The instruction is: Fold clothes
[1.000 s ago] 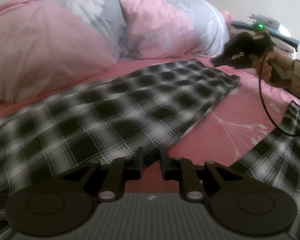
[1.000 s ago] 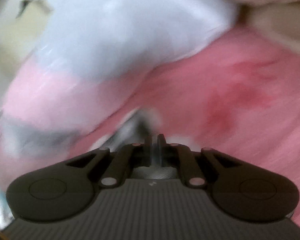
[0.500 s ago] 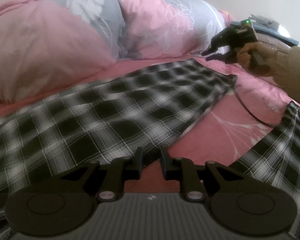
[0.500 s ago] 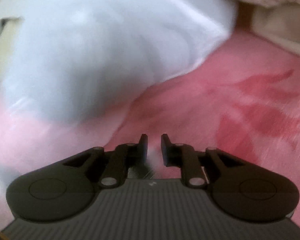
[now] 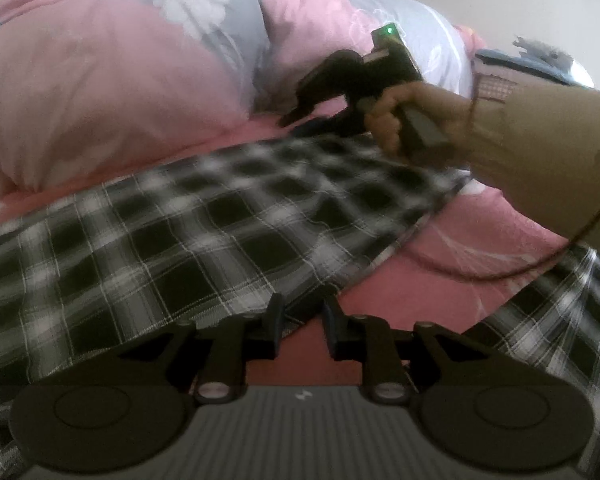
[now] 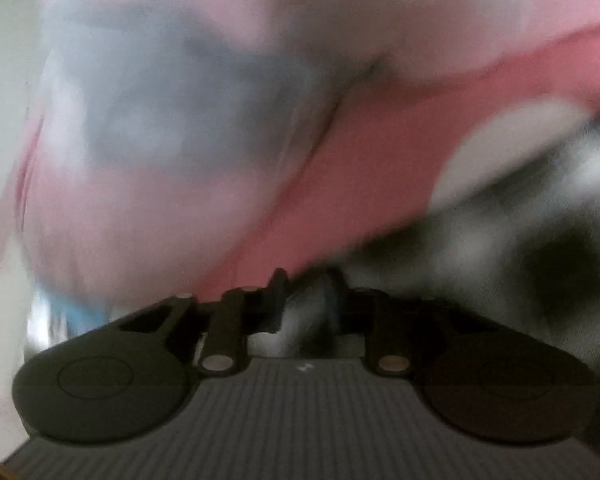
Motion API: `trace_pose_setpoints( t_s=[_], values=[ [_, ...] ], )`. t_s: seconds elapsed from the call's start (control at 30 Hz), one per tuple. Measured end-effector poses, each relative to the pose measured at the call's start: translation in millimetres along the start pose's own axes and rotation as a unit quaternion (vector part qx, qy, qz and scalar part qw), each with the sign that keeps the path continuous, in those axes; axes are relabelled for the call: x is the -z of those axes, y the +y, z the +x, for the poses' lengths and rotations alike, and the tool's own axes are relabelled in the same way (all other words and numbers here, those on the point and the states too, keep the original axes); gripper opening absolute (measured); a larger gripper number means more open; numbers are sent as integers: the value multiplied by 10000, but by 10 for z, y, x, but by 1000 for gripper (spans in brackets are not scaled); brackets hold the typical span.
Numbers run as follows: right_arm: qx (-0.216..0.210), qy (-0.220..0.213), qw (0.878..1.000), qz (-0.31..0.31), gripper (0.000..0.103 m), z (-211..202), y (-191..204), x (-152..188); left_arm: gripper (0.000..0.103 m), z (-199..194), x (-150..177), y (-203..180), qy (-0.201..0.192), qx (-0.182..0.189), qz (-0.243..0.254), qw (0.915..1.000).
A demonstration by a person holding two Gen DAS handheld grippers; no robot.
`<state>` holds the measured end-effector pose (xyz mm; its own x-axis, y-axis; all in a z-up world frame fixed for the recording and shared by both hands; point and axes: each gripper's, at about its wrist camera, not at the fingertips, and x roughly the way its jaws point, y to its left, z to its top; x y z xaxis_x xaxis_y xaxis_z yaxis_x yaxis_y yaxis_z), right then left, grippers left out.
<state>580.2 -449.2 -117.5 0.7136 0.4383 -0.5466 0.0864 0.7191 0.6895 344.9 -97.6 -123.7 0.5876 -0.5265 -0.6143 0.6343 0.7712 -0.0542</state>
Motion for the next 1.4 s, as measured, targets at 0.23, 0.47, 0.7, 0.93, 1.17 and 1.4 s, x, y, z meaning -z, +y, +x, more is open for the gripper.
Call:
trace_pose_setpoints(
  t_s=[0.23,0.47,0.7,0.93,1.17,1.4],
  values=[
    [395,-103,9927,-1135,23,-274,512,51,23,-13,-1,-28,25,-45,11,10000],
    [-150,1067,9676,-2283,25,137,1156,485,24,0,4,8,39,25,-58,10000],
    [316,677,9795,-1872,19,475,1260,328,25,3,23,16,37,89,-105,9999],
    [139,840,9497,-3013,24,161,1742,554,26,5,28,-26,53,34,-8,10000],
    [260,1610,9112,-3783,23,843,2122,906,29,19,54,8,43,140,-84,9999],
    [437,1300,9121,-3864,21,1026,2242,854,32,50,43,23,19,213,-90,9997]
  ],
)
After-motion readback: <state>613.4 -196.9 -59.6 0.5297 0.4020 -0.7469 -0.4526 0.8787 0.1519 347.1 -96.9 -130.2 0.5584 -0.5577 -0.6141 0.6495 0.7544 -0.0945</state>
